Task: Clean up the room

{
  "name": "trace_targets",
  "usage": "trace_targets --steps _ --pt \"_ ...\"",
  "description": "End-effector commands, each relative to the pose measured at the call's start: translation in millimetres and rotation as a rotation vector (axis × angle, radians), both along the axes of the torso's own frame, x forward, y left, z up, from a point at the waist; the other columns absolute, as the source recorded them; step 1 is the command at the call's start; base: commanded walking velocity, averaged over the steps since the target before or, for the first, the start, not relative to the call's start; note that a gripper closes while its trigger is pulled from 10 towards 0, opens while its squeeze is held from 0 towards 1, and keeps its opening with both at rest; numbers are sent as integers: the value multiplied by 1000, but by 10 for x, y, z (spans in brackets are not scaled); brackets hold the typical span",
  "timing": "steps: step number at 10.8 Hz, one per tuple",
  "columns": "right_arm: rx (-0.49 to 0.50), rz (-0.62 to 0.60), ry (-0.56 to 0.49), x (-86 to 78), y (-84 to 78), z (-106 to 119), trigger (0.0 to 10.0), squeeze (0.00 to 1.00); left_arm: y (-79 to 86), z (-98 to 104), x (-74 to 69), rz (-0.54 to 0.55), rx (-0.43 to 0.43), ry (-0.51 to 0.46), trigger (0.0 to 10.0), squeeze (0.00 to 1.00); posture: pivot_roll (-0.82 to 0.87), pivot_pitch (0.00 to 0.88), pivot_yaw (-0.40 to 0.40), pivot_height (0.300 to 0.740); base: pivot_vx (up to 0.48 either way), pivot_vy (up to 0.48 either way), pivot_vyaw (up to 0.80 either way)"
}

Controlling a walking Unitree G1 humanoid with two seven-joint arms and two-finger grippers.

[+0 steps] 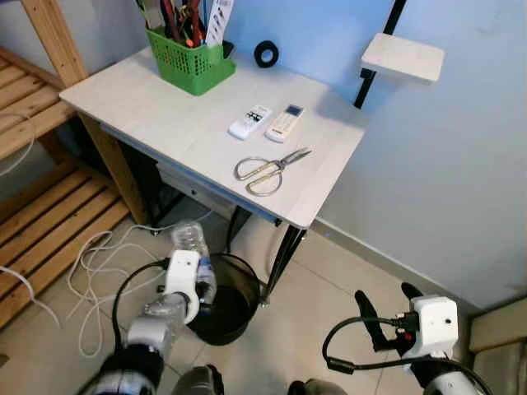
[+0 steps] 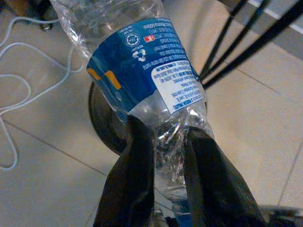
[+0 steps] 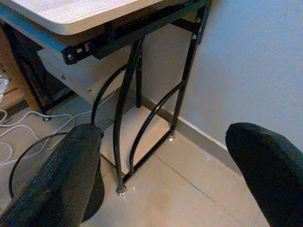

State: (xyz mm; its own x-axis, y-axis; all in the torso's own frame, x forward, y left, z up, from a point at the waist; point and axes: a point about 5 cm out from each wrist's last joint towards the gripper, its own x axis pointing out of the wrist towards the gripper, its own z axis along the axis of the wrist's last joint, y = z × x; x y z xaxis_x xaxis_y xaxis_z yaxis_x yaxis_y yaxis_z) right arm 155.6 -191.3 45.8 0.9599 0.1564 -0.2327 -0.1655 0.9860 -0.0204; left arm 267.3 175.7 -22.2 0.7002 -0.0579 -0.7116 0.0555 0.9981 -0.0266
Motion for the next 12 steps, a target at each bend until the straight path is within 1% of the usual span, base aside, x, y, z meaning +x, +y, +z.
trace_targets --steps 1,3,6,7,8,9,12 --pt "-10 -10 4 -30 -48 23 10000 24 35 14 36 23 3 -25 10000 0 -75 148 -50 740 0 0 0" --pt "-3 -11 11 -47 -21 22 10000 24 63 -42 20 40 29 -15 10000 0 -82 148 -49 740 0 0 0" --pt "17 -7 4 -67 8 47 10000 24 60 -36 59 59 9 -42 10000 0 -89 155 -43 740 0 0 0" --pt "17 -7 5 -71 11 48 10000 20 63 -30 70 65 12 -46 10000 761 -91 156 -43 740 0 0 0" --pt "17 -8 5 -79 12 53 10000 20 54 -20 86 74 -8 -55 10000 1000 -92 156 -42 740 0 0 0" --pt "18 -11 8 -86 8 52 10000 24 30 -8 106 65 -28 -68 10000 1000 -94 159 -41 740 0 0 0" --pt "21 -12 13 -111 18 51 10000 24 33 -8 111 71 -32 -68 10000 1000 -93 162 -40 740 0 0 0"
